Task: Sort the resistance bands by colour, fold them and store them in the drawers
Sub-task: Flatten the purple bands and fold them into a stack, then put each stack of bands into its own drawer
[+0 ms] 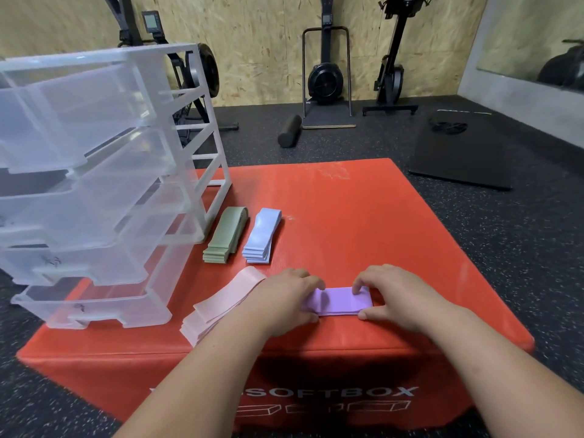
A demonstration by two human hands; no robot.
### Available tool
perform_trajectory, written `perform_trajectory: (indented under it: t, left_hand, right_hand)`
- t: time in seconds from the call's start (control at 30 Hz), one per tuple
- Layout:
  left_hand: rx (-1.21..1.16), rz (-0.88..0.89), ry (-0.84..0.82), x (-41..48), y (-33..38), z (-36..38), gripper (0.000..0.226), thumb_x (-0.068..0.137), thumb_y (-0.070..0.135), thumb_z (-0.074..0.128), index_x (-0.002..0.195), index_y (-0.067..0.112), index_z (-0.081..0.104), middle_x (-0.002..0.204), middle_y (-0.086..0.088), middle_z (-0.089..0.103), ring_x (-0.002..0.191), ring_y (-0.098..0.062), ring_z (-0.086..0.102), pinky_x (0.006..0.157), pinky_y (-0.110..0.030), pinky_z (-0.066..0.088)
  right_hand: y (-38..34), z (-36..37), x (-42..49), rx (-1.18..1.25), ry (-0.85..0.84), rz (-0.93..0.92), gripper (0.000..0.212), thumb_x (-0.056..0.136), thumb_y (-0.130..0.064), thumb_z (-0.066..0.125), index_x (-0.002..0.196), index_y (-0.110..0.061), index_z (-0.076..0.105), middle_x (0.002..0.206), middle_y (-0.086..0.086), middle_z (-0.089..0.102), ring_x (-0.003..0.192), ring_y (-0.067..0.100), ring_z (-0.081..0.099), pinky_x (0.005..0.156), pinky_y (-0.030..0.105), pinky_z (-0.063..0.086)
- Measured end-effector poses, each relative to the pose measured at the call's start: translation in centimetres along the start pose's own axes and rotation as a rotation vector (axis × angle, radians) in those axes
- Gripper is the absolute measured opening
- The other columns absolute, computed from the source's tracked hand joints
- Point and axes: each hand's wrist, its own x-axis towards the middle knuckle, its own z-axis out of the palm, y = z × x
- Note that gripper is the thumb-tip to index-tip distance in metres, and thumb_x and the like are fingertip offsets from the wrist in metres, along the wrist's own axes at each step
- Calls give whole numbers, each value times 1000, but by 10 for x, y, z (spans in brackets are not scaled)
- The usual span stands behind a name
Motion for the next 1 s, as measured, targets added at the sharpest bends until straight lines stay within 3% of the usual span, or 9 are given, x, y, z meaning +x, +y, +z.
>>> perform_trajectory:
  t: [0.13,0.27,0.43,0.6,0.73,0.83,1.0]
  left_hand:
    - [-25,-2,3,-2,-2,0,54,89,39,78,139,31,59,128,4,60,122,-22,54,98,-42,50]
    - [12,13,14,-2,0,-2,48,91,37,76,136,30,61,125,1,62,120,-24,55,97,-44,50]
    - [7,8,28,-4,1,-1,48,87,48,75,130,33,60,115,4,61,112,-23,59,90,-43,53]
    - [56,13,34,-8,9,2,49,87,54,76,126,30,58,117,3,56,111,-22,58,85,-38,50]
    - [73,-12,46,-14,10,0,58,84,65,74,128,31,58,120,4,55,114,-21,55,88,-40,51]
    - [98,-42,82,-24,11,-10,59,84,68,71,127,30,61,123,3,57,116,-22,55,93,-43,52]
    - [73,-116,143,-63,3,-28,57,89,70,64,132,33,60,127,6,59,119,-20,56,99,-43,51]
  right_hand:
    - [0,-6,-2,94,-30,3,55,66,-68,75,115,-45,62,111,-21,60,103,7,58,93,34,50]
    - [1,-10,-5,148,-52,18,48,74,-43,86,118,-43,66,114,-21,61,102,1,61,92,29,52]
    - [1,-6,-1,139,-16,18,41,79,-20,84,111,-40,68,112,-20,60,98,4,64,91,32,54]
    - [1,-6,9,59,-31,-9,41,77,-26,79,110,-45,65,115,-22,60,101,8,60,95,36,51]
    - [-2,-16,7,82,-82,23,46,76,-34,82,119,-44,68,123,-20,59,108,7,59,99,30,48]
    - [-12,-25,-1,117,-18,55,49,78,-35,84,125,-40,69,126,-18,60,114,5,59,103,27,45]
    - [-44,-24,-14,153,120,148,42,85,-36,80,124,-41,67,121,-15,61,112,11,61,96,27,44]
